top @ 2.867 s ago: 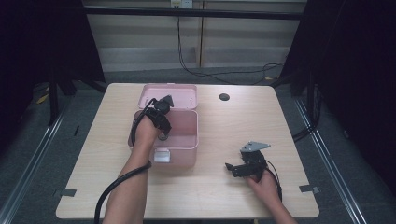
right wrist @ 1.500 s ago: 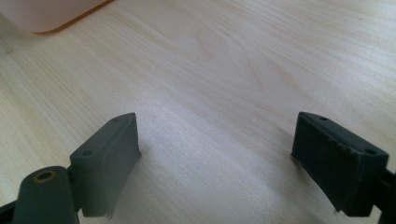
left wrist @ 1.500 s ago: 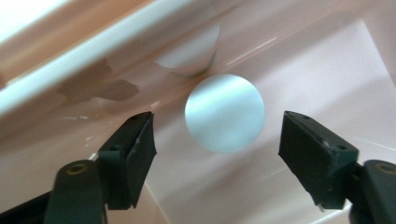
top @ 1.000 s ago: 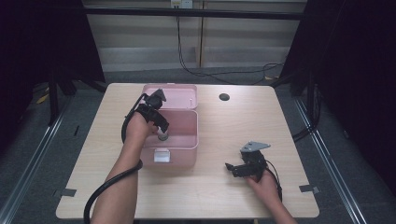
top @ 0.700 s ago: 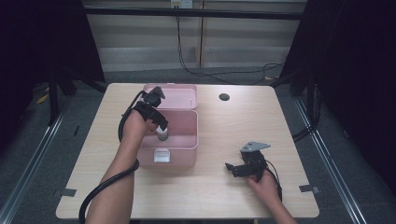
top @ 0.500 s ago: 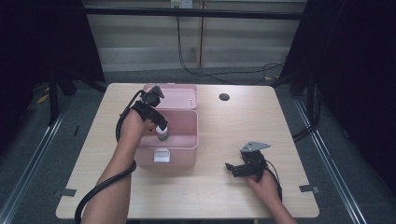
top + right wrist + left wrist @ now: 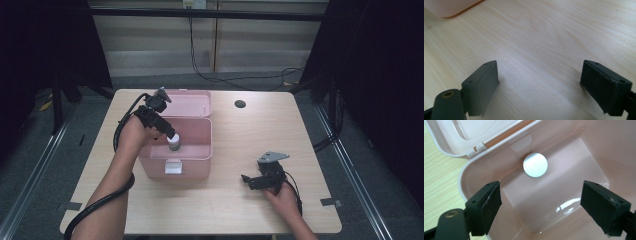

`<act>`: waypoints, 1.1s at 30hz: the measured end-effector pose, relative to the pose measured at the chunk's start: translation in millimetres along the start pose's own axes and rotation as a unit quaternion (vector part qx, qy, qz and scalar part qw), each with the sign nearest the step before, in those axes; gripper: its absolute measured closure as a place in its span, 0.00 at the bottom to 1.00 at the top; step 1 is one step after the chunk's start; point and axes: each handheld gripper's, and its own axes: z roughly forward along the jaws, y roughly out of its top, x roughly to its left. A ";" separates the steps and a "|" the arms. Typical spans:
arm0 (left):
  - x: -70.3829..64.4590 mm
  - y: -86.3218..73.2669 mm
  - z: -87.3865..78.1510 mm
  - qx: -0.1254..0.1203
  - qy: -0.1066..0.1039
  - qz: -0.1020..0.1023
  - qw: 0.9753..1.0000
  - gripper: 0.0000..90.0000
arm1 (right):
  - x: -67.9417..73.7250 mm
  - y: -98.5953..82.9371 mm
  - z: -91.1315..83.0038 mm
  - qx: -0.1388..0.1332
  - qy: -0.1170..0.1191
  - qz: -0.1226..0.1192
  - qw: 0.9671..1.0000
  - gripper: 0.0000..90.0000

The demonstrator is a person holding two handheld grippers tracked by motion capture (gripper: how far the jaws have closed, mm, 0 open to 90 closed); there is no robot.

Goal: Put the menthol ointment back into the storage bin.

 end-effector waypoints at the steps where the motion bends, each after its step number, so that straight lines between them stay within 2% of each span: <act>1: 0.2 -1.0 -2.4 -0.001 -0.003 0.000 1.000 0.19 | 0.0 0.0 0.0 0.000 0.000 0.000 1.000 0.16; 6: 2.8 -7.5 -10.9 -0.006 -0.006 -0.003 1.000 0.18 | 0.0 0.0 0.0 0.000 0.000 0.000 1.000 0.16; 9: 5.4 -12.3 -16.9 -0.007 -0.001 0.002 1.000 0.18 | 0.0 0.0 0.0 0.000 0.000 0.000 1.000 0.16; 11: 6.2 -15.6 -20.3 -0.013 -0.006 -0.002 1.000 0.18 | 0.1 0.0 0.0 0.000 0.000 0.001 1.000 0.16; 12: 7.1 -16.8 -21.4 -0.017 -0.005 0.003 1.000 0.18 | 0.1 0.0 0.0 0.000 0.000 0.001 1.000 0.16; 13: 7.5 -18.9 -23.1 -0.018 -0.010 -0.003 1.000 0.18 | 0.1 0.0 0.0 0.000 0.000 0.001 1.000 0.16; 15: 9.4 -22.1 -25.6 -0.019 -0.009 0.004 1.000 0.18 | 0.0 0.0 0.0 0.000 0.000 0.000 1.000 0.16; 28: 23.7 -44.2 -37.9 -0.043 -0.009 -0.007 0.999 0.19 | 0.0 0.0 0.0 0.000 0.000 0.000 1.000 0.16; 30: 26.1 -47.8 -40.0 -0.041 -0.009 -0.005 0.999 0.19 | 0.1 0.0 0.0 0.000 0.000 0.001 1.000 0.16; 31: 26.5 -49.6 -40.1 -0.043 -0.008 -0.010 0.999 0.19 | 0.1 0.0 0.0 0.000 0.000 0.001 1.000 0.16; 33: 29.1 -53.2 -41.3 -0.041 -0.006 -0.005 0.999 0.19 | 0.0 -0.1 0.0 0.000 0.000 0.000 1.000 0.16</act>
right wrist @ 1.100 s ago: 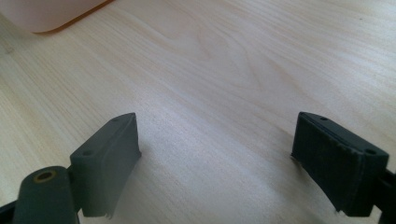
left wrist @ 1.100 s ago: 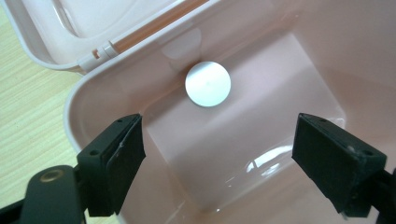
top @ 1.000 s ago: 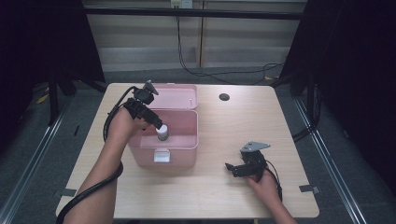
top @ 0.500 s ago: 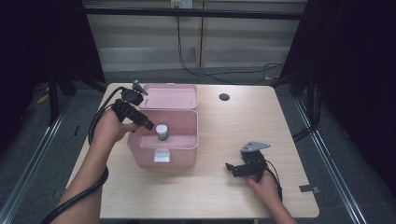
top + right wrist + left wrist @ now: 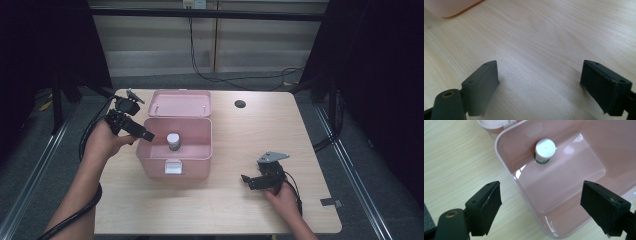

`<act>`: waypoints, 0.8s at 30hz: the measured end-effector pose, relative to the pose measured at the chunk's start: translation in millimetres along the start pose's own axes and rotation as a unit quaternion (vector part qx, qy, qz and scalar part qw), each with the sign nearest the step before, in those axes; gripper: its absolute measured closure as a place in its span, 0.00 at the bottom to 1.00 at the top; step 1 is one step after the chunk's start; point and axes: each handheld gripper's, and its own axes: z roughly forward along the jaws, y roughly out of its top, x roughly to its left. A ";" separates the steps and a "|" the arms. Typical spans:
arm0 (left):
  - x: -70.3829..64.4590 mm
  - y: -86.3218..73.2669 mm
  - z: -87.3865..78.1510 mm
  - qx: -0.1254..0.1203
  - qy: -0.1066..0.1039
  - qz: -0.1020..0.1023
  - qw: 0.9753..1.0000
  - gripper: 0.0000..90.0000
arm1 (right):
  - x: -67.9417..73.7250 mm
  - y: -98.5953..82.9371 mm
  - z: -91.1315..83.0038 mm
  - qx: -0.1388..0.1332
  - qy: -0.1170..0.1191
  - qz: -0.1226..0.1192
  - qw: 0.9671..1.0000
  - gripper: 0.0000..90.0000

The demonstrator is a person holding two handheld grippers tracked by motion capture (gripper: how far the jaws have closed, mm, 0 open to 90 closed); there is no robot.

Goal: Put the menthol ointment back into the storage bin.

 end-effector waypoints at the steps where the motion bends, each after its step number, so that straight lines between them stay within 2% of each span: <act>1: -0.2 -2.1 -0.2 0.000 -0.001 -0.012 1.000 0.19 | 0.0 0.0 0.0 0.000 0.000 0.000 1.000 0.16; 3: 2.8 -5.2 -2.0 0.006 0.004 -0.003 1.000 0.19 | 0.0 0.0 0.0 0.000 0.000 0.000 1.000 0.16; 12: 10.9 -20.5 -11.8 0.015 0.011 -0.009 1.000 0.19 | 0.0 0.0 0.0 0.000 0.000 0.000 1.000 0.16; 16: 15.2 -26.6 -15.1 0.025 0.018 0.000 1.000 0.19 | 0.0 0.0 0.0 0.000 0.000 0.000 1.000 0.16; 17: 14.4 -29.1 -14.9 0.024 0.015 -0.011 1.000 0.19 | 0.0 0.0 0.0 0.000 0.000 0.000 1.000 0.16; 18: 15.8 -30.0 -15.4 0.026 0.016 -0.003 1.000 0.19 | 0.0 0.0 0.0 0.000 0.000 0.000 1.000 0.16; 24: 19.5 -41.4 -14.1 0.029 0.018 -0.012 0.999 0.19 | 0.2 0.0 -0.1 0.001 0.000 0.001 1.000 0.16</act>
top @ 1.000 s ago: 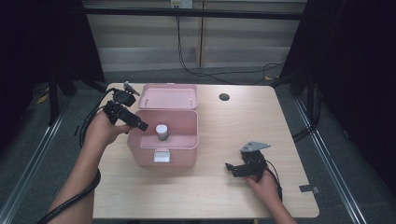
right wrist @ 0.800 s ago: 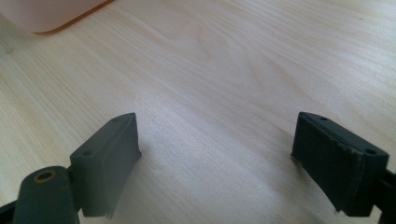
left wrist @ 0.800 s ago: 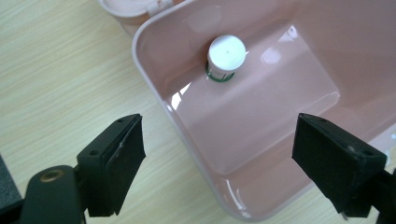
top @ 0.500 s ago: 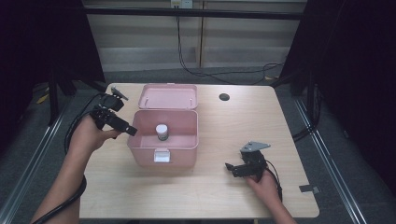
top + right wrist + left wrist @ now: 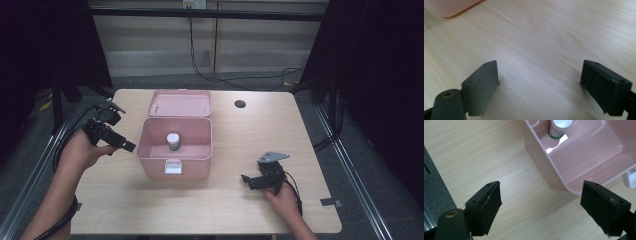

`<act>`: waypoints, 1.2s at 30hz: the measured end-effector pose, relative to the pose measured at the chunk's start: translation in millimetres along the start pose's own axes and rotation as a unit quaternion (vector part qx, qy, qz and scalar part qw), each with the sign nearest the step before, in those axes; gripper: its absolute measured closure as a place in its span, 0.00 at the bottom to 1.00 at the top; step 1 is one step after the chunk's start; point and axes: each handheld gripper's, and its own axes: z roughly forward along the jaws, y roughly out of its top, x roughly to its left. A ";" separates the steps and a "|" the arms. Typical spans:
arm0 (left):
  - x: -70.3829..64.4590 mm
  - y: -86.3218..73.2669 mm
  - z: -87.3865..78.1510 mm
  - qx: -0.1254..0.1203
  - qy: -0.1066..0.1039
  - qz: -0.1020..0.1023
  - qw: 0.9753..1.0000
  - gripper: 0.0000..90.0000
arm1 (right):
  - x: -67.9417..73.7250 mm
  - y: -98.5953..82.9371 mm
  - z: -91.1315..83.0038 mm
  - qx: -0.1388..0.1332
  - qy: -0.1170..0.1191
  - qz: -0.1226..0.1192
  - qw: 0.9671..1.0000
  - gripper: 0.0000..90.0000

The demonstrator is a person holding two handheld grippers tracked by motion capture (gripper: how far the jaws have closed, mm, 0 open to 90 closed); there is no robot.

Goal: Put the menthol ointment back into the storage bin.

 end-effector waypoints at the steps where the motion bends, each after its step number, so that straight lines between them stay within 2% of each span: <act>1: 0.9 -1.9 0.9 0.001 -0.003 -0.001 1.000 0.19 | 0.0 0.0 0.0 0.000 0.000 0.000 1.000 0.16; 10: 6.5 -17.1 8.3 0.009 0.000 0.001 1.000 0.19 | -0.1 0.0 0.0 0.000 0.000 -0.001 1.000 0.16; 11: 5.9 -18.8 9.1 0.007 -0.002 -0.003 1.000 0.19 | -0.2 0.0 0.0 0.000 0.000 -0.001 1.000 0.16; 15: 6.4 -24.6 11.5 0.010 -0.001 0.007 1.000 0.19 | -0.2 0.0 0.0 0.000 0.000 -0.001 1.000 0.16; 17: 5.4 -28.1 13.1 0.006 -0.002 -0.001 1.000 0.19 | -0.1 0.0 0.0 0.000 0.000 -0.001 1.000 0.16; 19: 5.5 -31.0 14.7 0.007 -0.004 0.006 1.000 0.19 | 0.0 -0.1 -0.1 0.000 0.000 0.000 1.000 0.16; 20: 4.2 -32.9 15.7 0.005 -0.001 0.000 1.000 0.19 | 0.0 -0.1 -0.1 0.000 0.000 0.000 1.000 0.16; 25: 2.5 -42.8 21.3 0.007 -0.007 0.005 1.000 0.19 | -0.1 -0.1 0.0 0.000 0.000 -0.001 1.000 0.16; 26: 2.9 -44.6 22.0 0.007 -0.001 0.009 1.000 0.19 | -0.1 0.0 -0.1 0.000 0.000 -0.001 1.000 0.16; 27: 1.8 -47.1 23.8 0.006 -0.008 0.002 1.000 0.19 | -0.2 0.0 0.0 0.000 0.000 -0.001 1.000 0.16; 28: 2.3 -48.9 25.1 0.007 -0.009 0.009 1.000 0.19 | -0.1 0.0 0.0 0.000 0.000 -0.001 1.000 0.16; 30: 0.5 -53.3 29.2 0.005 -0.013 0.000 1.000 0.19 | 0.0 -0.1 -0.1 0.000 0.000 -0.001 1.000 0.16; 31: 0.5 -54.9 31.0 0.005 -0.008 0.003 1.000 0.19 | -0.2 0.0 0.0 0.000 0.000 -0.001 1.000 0.16; 34: 0.6 -60.1 36.4 0.006 -0.015 0.004 1.000 0.19 | 0.0 -0.1 -0.1 0.000 0.000 -0.001 1.000 0.16; 35: -0.4 -62.2 38.7 0.004 -0.020 -0.005 1.000 0.19 | 0.0 -0.1 -0.1 0.001 0.000 -0.001 1.000 0.16; 36: -0.1 -63.7 40.0 0.003 -0.020 -0.004 1.000 0.19 | -0.1 0.0 0.0 0.000 0.000 -0.001 1.000 0.16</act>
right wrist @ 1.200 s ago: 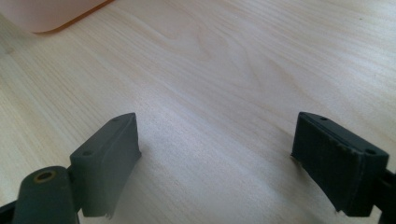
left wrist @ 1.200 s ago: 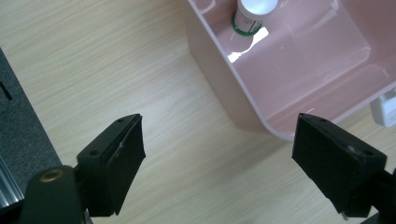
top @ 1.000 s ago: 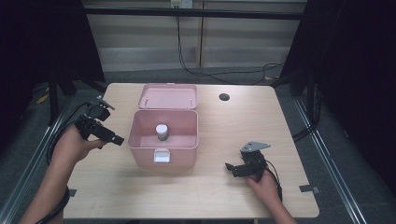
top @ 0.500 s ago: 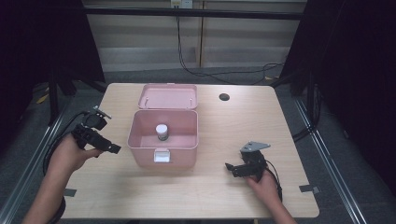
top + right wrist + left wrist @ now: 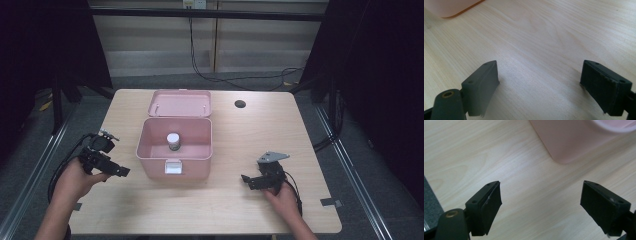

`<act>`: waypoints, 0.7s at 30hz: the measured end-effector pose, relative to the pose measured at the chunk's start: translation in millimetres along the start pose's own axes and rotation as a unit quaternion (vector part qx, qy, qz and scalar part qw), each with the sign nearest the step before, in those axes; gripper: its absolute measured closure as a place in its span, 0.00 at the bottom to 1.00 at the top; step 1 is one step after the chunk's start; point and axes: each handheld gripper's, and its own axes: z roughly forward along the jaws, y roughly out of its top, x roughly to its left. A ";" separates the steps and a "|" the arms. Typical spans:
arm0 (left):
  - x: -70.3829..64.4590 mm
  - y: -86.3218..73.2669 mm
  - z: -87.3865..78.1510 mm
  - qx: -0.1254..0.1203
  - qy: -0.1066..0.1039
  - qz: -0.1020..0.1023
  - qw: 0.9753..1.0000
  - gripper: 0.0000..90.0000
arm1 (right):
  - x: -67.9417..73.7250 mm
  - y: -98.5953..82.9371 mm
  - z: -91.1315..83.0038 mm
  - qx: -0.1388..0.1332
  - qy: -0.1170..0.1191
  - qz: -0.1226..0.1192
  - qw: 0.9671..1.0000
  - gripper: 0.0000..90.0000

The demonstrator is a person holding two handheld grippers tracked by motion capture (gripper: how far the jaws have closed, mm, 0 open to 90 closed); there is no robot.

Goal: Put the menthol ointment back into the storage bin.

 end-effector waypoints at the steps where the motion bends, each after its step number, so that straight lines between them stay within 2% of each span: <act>1: 0.1 -1.7 1.7 -0.001 -0.002 -0.004 1.000 0.19 | 0.1 0.0 0.0 0.000 0.000 0.001 1.000 0.16; 2: 0.3 -3.3 3.2 -0.002 -0.005 -0.005 1.000 0.19 | 0.1 0.0 0.0 0.000 0.000 0.000 1.000 0.16; 3: 0.5 -4.7 4.5 -0.003 0.001 -0.004 1.000 0.19 | 0.1 0.0 0.0 0.000 0.000 0.001 1.000 0.16; 4: 0.2 -6.4 6.0 -0.003 -0.006 -0.009 1.000 0.19 | 0.1 0.0 0.0 0.000 0.000 0.001 1.000 0.16; 11: 0.5 -15.3 16.6 -0.018 -0.014 -0.022 0.999 0.19 | 0.0 0.0 0.0 0.000 0.000 0.000 1.000 0.16; 14: 1.6 -18.6 21.0 -0.023 -0.024 -0.029 0.999 0.19 | 0.0 0.0 0.0 0.000 0.000 0.000 1.000 0.16; 21: 1.4 -27.9 28.6 -0.026 -0.023 -0.037 0.999 0.19 | 0.0 0.0 0.0 0.000 0.000 0.000 1.000 0.16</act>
